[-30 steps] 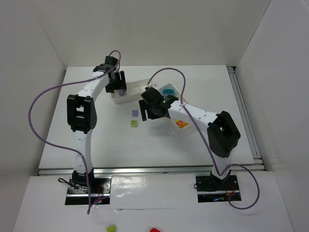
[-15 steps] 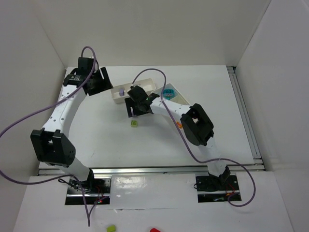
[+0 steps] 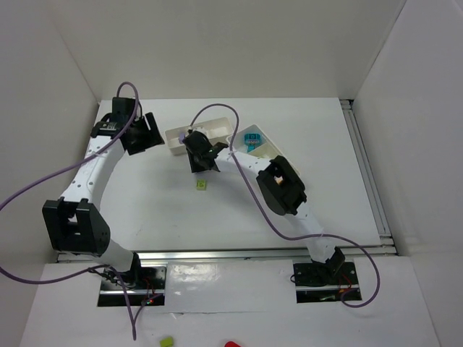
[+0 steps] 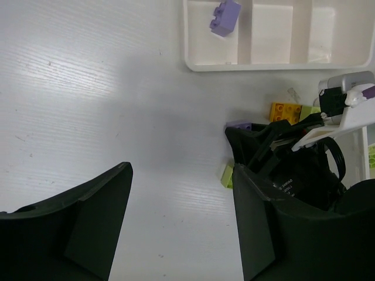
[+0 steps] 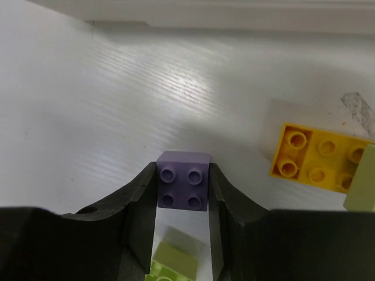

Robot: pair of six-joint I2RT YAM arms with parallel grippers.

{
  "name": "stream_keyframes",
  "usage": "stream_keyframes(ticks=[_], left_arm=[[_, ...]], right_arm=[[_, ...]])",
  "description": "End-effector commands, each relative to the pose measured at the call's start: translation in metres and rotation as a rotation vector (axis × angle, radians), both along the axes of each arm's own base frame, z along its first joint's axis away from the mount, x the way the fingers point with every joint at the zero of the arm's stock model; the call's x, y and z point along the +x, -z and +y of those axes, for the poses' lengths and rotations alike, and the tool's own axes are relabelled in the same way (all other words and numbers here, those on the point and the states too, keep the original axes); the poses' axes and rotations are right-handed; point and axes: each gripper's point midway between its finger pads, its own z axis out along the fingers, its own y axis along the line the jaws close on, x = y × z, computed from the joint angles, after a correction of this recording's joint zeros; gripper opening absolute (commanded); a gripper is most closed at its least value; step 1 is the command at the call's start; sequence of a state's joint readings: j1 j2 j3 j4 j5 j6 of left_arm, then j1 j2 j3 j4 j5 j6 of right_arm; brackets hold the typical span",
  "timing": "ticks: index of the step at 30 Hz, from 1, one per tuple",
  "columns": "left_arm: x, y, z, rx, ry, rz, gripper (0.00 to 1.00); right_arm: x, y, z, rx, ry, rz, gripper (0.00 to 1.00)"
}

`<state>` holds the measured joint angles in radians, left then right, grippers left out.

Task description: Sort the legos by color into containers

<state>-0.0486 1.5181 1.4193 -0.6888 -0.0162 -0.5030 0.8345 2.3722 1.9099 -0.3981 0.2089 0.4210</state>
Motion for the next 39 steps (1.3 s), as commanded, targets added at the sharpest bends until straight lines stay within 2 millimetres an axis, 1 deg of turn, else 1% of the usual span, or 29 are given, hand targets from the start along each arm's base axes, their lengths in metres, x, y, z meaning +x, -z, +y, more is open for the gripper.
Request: stream_keyframes(ticks=[1,2,3,4,7,10,12,13,14,15,16,17,18,19,20,21,23,25,26,27,30,31,32,33,34,36,37,38,39], left_arm=[[-0.003,-0.018,0.002,-0.011,0.002,-0.059,0.78],[-0.004,-0.014,0.002,-0.011,0.002,-0.048,0.78],[-0.004,-0.014,0.002,-0.011,0.002,-0.048,0.78],[-0.004,-0.014,0.002,-0.011,0.002,-0.048,0.78],[-0.004,-0.014,0.002,-0.017,-0.004,-0.047,0.78],[-0.007,-0.016,0.005,-0.023,-0.020,-0.047,0.78],[-0.008,-0.019,0.005,-0.024,-0.020,-0.056,0.78],[-0.008,-0.019,0.005,-0.024,-0.020,-0.056,0.78],[-0.008,-0.019,0.005,-0.024,-0.020,-0.056,0.78],[-0.008,-0.019,0.005,-0.024,-0.020,-0.056,0.78],[-0.009,-0.024,0.009,-0.024,-0.029,-0.068,0.78],[-0.009,-0.024,0.007,-0.030,-0.023,-0.068,0.78],[-0.010,-0.027,0.007,-0.031,-0.023,-0.077,0.78],[-0.010,-0.027,0.007,-0.031,-0.023,-0.077,0.78],[-0.014,-0.025,0.007,-0.030,-0.023,-0.067,0.78],[-0.014,-0.025,0.009,-0.024,-0.029,-0.067,0.78],[-0.017,-0.027,0.009,-0.024,-0.029,-0.067,0.78],[-0.018,-0.030,0.008,-0.030,-0.036,-0.076,0.78],[-0.018,-0.030,0.008,-0.030,-0.036,-0.076,0.78],[-0.019,-0.034,0.008,-0.037,-0.042,-0.085,0.78],[-0.022,-0.033,0.008,-0.037,-0.043,-0.083,0.78],[-0.025,-0.027,0.010,-0.029,-0.049,-0.064,0.78],[-0.026,-0.030,0.010,-0.030,-0.049,-0.073,0.78],[-0.026,-0.030,0.013,-0.029,-0.058,-0.073,0.78],[-0.026,-0.030,0.013,-0.029,-0.058,-0.073,0.78],[-0.027,-0.029,0.013,-0.029,-0.058,-0.064,0.78],[-0.027,-0.029,0.016,-0.029,-0.067,-0.064,0.78],[-0.027,-0.029,0.017,-0.029,-0.068,-0.064,0.78],[-0.027,-0.029,0.017,-0.029,-0.068,-0.064,0.78]], right_arm=[[0.014,-0.021,0.013,0.015,0.018,-0.064,0.33],[0.015,-0.021,0.012,0.011,0.025,-0.069,0.23],[0.016,-0.026,0.012,0.018,0.025,-0.075,0.20],[0.016,-0.041,0.013,0.030,0.019,-0.094,0.20],[0.019,-0.062,0.014,0.051,0.005,-0.131,0.20],[0.026,-0.091,0.022,0.086,-0.006,-0.181,0.20],[0.033,-0.093,0.028,0.096,-0.012,-0.200,0.20],[0.039,-0.107,0.035,0.125,-0.011,-0.227,0.20],[0.044,-0.111,0.040,0.132,-0.016,-0.242,0.20],[0.050,-0.100,0.038,0.119,-0.008,-0.231,0.20],[0.057,-0.116,0.045,0.148,-0.006,-0.258,0.20],[0.064,-0.116,0.043,0.152,0.005,-0.264,0.20],[0.065,-0.107,0.047,0.154,-0.004,-0.254,0.20],[0.073,-0.116,0.050,0.182,-0.005,-0.271,0.21],[0.079,-0.116,0.047,0.187,0.005,-0.278,0.21],[0.078,-0.111,0.051,0.197,-0.012,-0.269,0.23],[0.091,-0.114,0.048,0.224,-0.001,-0.289,0.24],[0.092,-0.105,0.054,0.236,-0.014,-0.286,0.24],[0.101,-0.111,0.051,0.255,-0.002,-0.308,0.26],[0.102,-0.114,0.053,0.268,-0.009,-0.315,0.26],[0.115,-0.118,0.053,0.308,-0.008,-0.343,0.29],[0.115,-0.107,0.054,0.302,-0.016,-0.328,0.29],[0.117,-0.111,0.057,0.314,-0.016,-0.341,0.29],[0.123,-0.115,0.054,0.322,-0.007,-0.352,0.29],[0.122,-0.115,0.055,0.327,-0.016,-0.348,0.29],[0.124,-0.107,0.059,0.330,-0.024,-0.344,0.30],[0.123,-0.107,0.060,0.334,-0.031,-0.340,0.30],[0.127,-0.099,0.055,0.325,-0.022,-0.334,0.30],[0.128,-0.102,0.056,0.332,-0.022,-0.341,0.31]])
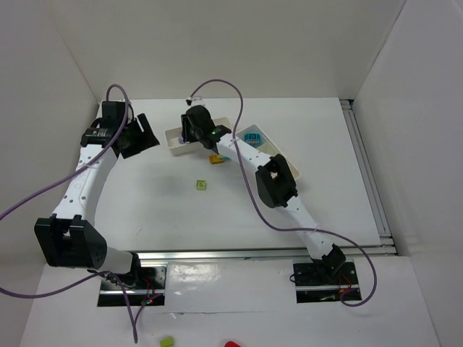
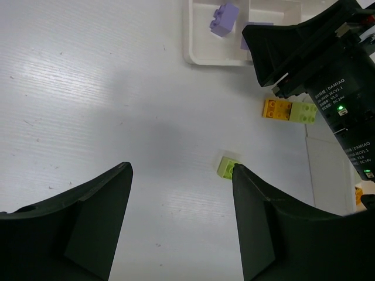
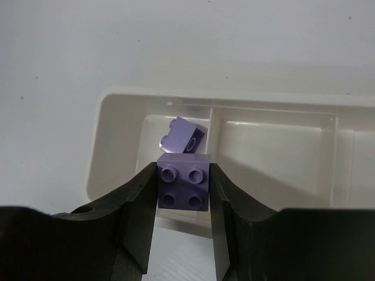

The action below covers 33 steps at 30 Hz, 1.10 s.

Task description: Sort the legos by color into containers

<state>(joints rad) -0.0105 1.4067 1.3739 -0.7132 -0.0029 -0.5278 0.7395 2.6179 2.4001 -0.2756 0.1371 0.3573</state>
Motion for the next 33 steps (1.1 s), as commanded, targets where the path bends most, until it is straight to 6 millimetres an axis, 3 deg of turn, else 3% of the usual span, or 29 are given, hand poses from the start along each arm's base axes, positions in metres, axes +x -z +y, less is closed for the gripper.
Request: stream_keyframes(ticks=[1,4,8,9,10,11,12,14,15,16,17,18,19,21,22,23,24,26,27,29,30,33], left_arm=[[-0.005,-0.009,0.005,-0.001,-0.020,-0.023,0.78],[-0.007,-0.008,0.008,-0.001,-0.030,-0.014,0.78],[-0.007,-0.008,0.004,-0.016,-0.015,-0.014,0.82],[-0.007,-0.008,0.005,-0.010,-0.008,-0.014,0.82],[-0.007,-0.008,0.003,-0.017,-0.001,-0.014,0.82],[-0.008,-0.008,0.001,-0.026,0.008,-0.014,0.84],[-0.010,-0.007,-0.001,-0.033,0.014,-0.004,0.84],[-0.012,-0.004,-0.003,-0.040,0.020,0.006,0.84],[-0.011,-0.001,-0.006,-0.051,0.042,0.014,0.82],[-0.013,0.002,-0.012,-0.049,0.073,0.022,0.79],[-0.014,0.002,-0.014,-0.041,0.091,0.022,0.75],[-0.016,0.010,-0.024,-0.031,0.130,0.041,0.73],[-0.018,0.014,-0.026,-0.016,0.133,0.052,0.72],[-0.021,0.014,-0.028,-0.013,0.128,0.048,0.72],[-0.025,0.024,-0.026,-0.020,0.101,0.077,0.72],[-0.024,0.016,-0.030,-0.021,0.110,0.046,0.74],[-0.028,0.015,-0.028,-0.021,0.092,0.039,0.74],[-0.028,0.013,-0.025,-0.011,0.083,0.025,0.75],[-0.028,0.013,-0.025,-0.011,0.083,0.024,0.75],[-0.027,0.013,-0.021,-0.005,0.067,0.024,0.77],[-0.027,0.013,-0.021,-0.005,0.067,0.024,0.77],[-0.028,0.013,-0.022,-0.013,0.074,0.024,0.77]], right_arm=[[0.012,-0.021,0.015,0.076,-0.032,-0.076,0.31],[0.012,-0.029,0.023,0.113,-0.055,-0.087,0.34],[0.007,-0.046,0.038,0.149,-0.116,-0.115,0.50],[0.006,-0.046,0.038,0.149,-0.117,-0.115,0.57],[0.006,-0.054,0.038,0.149,-0.120,-0.128,0.72],[0.006,-0.066,0.037,0.160,-0.121,-0.141,0.73],[0.003,-0.088,0.034,0.175,-0.121,-0.160,0.73],[-0.001,-0.094,0.024,0.148,-0.098,-0.161,0.75],[0.002,-0.127,0.009,0.164,-0.060,-0.197,0.75],[-0.001,-0.135,0.003,0.162,-0.050,-0.201,0.75],[0.003,-0.124,-0.016,0.128,-0.017,-0.172,0.74],[0.000,-0.147,-0.030,0.133,0.002,-0.185,0.67],[-0.007,-0.122,-0.044,0.076,0.011,-0.118,0.65],[-0.019,-0.106,-0.062,0.026,0.013,-0.053,0.63],[-0.033,-0.112,-0.073,0.005,0.013,-0.027,0.64],[-0.050,-0.076,-0.085,-0.054,0.003,0.053,0.67],[-0.071,-0.080,-0.084,-0.070,-0.026,0.059,0.71],[-0.100,-0.059,-0.090,-0.111,-0.044,0.123,0.80],[-0.126,-0.029,-0.093,-0.162,-0.058,0.181,0.80],[-0.149,-0.024,-0.095,-0.157,-0.044,0.214,0.80],[-0.160,-0.003,-0.101,-0.192,-0.031,0.251,0.80],[-0.174,0.001,-0.093,-0.131,-0.040,0.299,0.80]])
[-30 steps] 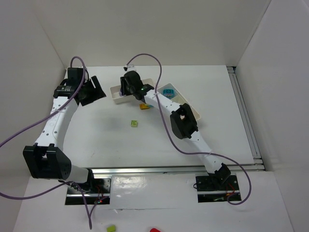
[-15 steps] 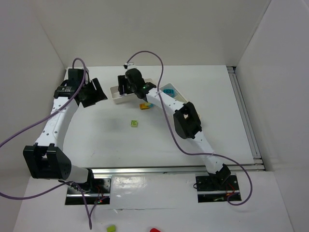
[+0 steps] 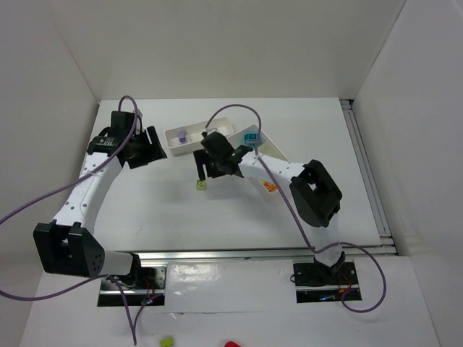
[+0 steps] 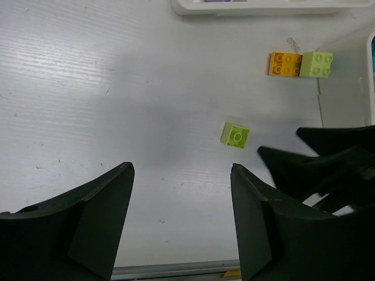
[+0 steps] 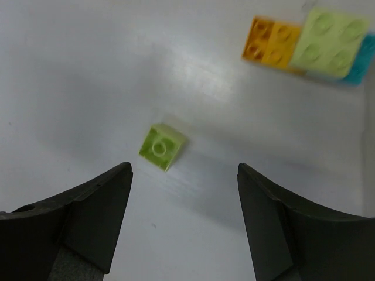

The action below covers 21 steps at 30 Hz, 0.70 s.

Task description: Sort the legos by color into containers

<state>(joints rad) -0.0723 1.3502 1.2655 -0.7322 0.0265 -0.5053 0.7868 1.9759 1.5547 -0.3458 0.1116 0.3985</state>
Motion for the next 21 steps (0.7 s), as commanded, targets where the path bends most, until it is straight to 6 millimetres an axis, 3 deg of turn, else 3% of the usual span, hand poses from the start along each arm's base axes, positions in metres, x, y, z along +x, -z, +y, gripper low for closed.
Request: stream_keyframes(ticks=[1,5,9,11,13,14,19,21], left_arm=[[0.003,-0.013,0.002,-0.010,-0.024,-0.045,0.77],[0.001,-0.009,0.000,-0.018,-0.016,-0.035,0.77],[0.001,-0.009,0.001,-0.012,-0.009,-0.036,0.77],[0.001,-0.009,0.001,-0.012,-0.009,-0.036,0.77],[0.001,-0.009,0.001,-0.012,-0.009,-0.036,0.77],[0.001,-0.009,0.001,-0.012,-0.009,-0.036,0.77],[0.000,-0.005,0.002,-0.005,-0.015,-0.028,0.77],[-0.001,-0.008,0.003,-0.005,-0.015,-0.037,0.77]], right_arm=[[-0.027,0.011,0.012,0.033,-0.014,0.074,0.80],[-0.039,0.019,0.034,0.044,-0.059,0.095,0.83],[-0.036,0.046,0.041,-0.004,-0.054,0.120,0.83],[-0.034,0.046,0.051,0.003,-0.064,0.113,0.83],[-0.030,0.061,0.050,-0.031,-0.041,0.130,0.81],[-0.029,0.057,0.058,-0.026,-0.044,0.117,0.81],[-0.027,0.063,0.064,-0.064,-0.033,0.103,0.68],[-0.029,0.068,0.063,-0.093,-0.024,0.100,0.57]])
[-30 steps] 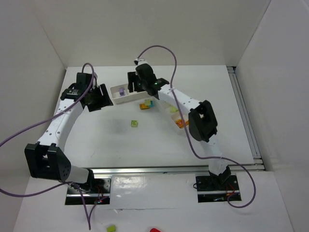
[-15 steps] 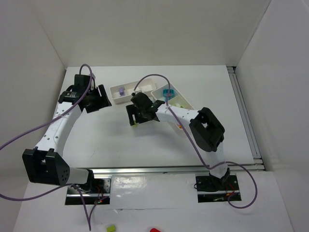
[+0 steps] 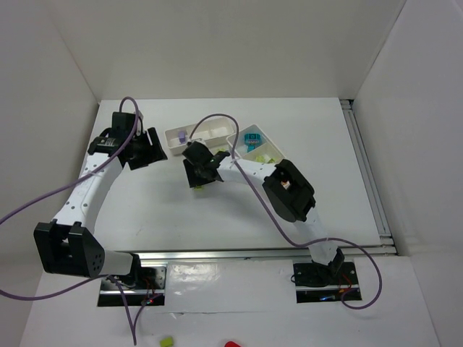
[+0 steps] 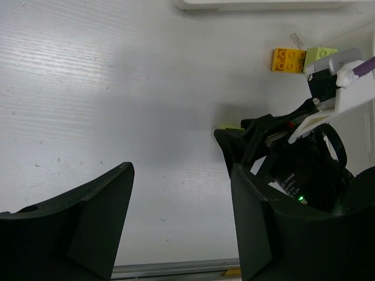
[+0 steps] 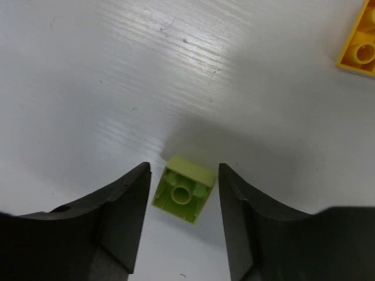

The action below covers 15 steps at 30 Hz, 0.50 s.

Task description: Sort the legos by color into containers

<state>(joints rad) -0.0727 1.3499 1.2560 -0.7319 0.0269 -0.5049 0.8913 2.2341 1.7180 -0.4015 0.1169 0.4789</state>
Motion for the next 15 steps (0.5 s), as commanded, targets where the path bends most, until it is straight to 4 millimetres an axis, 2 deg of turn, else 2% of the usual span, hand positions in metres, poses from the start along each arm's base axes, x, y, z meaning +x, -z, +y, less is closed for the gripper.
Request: stream_keyframes(ticks=[1,3,4,7,8,10,11,13,15], left_arm=[[0.001,-0.012,0.003,-0.006,-0.016,-0.046,0.77],[0.001,-0.012,0.003,-0.006,-0.016,-0.046,0.77],[0.001,-0.012,0.003,-0.006,-0.016,-0.046,0.77],[0.001,-0.012,0.003,-0.006,-0.016,-0.046,0.77],[0.001,-0.012,0.003,-0.006,-0.016,-0.046,0.77],[0.001,-0.009,0.001,-0.012,-0.010,-0.036,0.77],[0.001,-0.009,0.001,-0.012,-0.010,-0.036,0.77],[0.003,-0.010,0.001,-0.013,-0.010,-0.045,0.77],[0.003,-0.010,0.001,-0.013,-0.010,-0.045,0.77]], right_arm=[[-0.001,-0.008,0.008,-0.039,0.020,-0.043,0.55],[0.000,-0.010,0.003,-0.070,0.026,-0.050,0.50],[-0.003,-0.010,0.005,-0.076,0.022,-0.059,0.44],[0.001,-0.030,0.004,-0.058,0.039,-0.096,0.34],[0.005,-0.043,0.002,-0.055,0.045,-0.126,0.34],[0.005,-0.048,-0.003,-0.064,0.047,-0.142,0.34],[0.007,-0.062,-0.004,-0.050,0.056,-0.164,0.34],[0.003,-0.064,-0.010,-0.058,0.049,-0.165,0.34],[0.004,-0.080,-0.015,-0.048,0.065,-0.192,0.34]])
